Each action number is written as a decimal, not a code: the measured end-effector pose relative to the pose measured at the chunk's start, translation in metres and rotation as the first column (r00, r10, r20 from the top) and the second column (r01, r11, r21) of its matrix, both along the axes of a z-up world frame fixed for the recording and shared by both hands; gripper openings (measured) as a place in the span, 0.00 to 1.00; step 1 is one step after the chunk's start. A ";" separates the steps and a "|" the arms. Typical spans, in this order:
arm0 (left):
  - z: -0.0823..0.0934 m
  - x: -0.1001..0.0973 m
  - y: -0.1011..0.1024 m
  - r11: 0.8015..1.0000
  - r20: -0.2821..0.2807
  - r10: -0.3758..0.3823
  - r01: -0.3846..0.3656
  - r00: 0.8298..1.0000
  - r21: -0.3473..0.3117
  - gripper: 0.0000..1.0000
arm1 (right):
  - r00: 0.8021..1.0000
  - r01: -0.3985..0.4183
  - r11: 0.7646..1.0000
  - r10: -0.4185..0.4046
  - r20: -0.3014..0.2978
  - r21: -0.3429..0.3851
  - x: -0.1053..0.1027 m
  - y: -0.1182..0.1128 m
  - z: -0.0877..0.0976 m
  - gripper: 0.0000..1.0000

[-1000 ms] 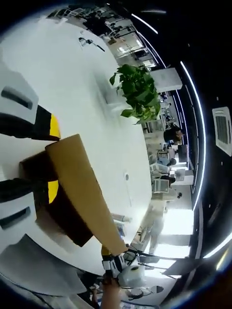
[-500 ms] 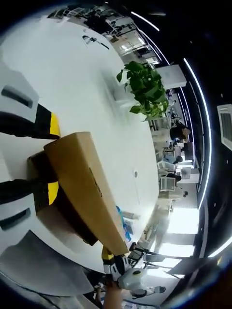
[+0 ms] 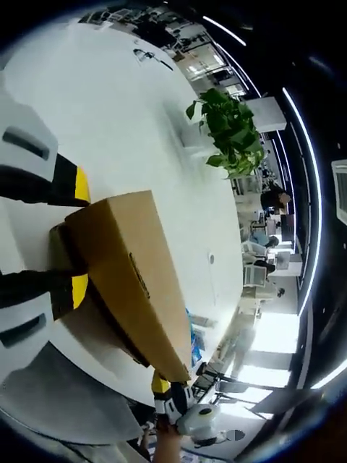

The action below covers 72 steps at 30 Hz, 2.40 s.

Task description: Operate the shoe box by opening the lid, removing the specified soft item, and placing it in the target area until the item is outside and the box remains undamaged.

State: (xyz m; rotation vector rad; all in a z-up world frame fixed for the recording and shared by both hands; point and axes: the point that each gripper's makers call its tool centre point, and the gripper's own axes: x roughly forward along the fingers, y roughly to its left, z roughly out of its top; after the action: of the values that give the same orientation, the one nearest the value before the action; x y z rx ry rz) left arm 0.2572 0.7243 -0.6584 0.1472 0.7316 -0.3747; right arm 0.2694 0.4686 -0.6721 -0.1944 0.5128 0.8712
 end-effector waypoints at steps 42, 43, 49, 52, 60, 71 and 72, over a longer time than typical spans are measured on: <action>-0.053 -0.020 -0.011 1.000 -0.117 -0.012 0.009 0.993 -0.026 0.37 | 0.996 -0.044 0.996 0.038 -0.078 -0.080 -0.014 0.001 -0.040 0.29; -0.054 -0.020 -0.011 1.000 -0.118 -0.010 0.007 0.993 -0.026 0.37 | 0.996 -0.044 0.995 0.037 -0.077 -0.086 -0.013 0.000 -0.041 0.28; -0.060 -0.018 -0.010 0.999 -0.124 0.002 -0.006 0.992 -0.032 0.36 | 0.995 -0.052 0.993 0.043 -0.085 -0.103 -0.013 0.001 -0.046 0.28; -0.062 -0.018 -0.010 1.000 -0.131 0.003 -0.007 0.991 -0.029 0.36 | 0.995 -0.057 0.992 0.047 -0.089 -0.115 -0.012 0.001 -0.050 0.27; -0.069 -0.015 -0.009 1.000 -0.154 0.008 -0.011 0.988 -0.018 0.36 | 0.994 -0.072 0.988 0.060 -0.095 -0.135 -0.010 0.001 -0.056 0.27; -0.069 -0.002 -0.009 1.000 -0.156 0.006 -0.008 0.988 -0.015 0.36 | 0.994 -0.071 0.988 0.059 -0.095 -0.136 0.003 0.001 -0.056 0.27; -0.069 -0.001 -0.009 1.000 -0.157 0.005 -0.007 0.988 -0.013 0.35 | 0.994 -0.072 0.988 0.059 -0.095 -0.136 0.005 0.002 -0.056 0.27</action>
State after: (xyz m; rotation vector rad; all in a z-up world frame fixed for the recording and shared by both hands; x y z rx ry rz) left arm 0.2560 0.7154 -0.7273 0.1030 0.8841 -0.3884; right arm 0.2745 0.4702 -0.7277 -0.3018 0.6559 0.9117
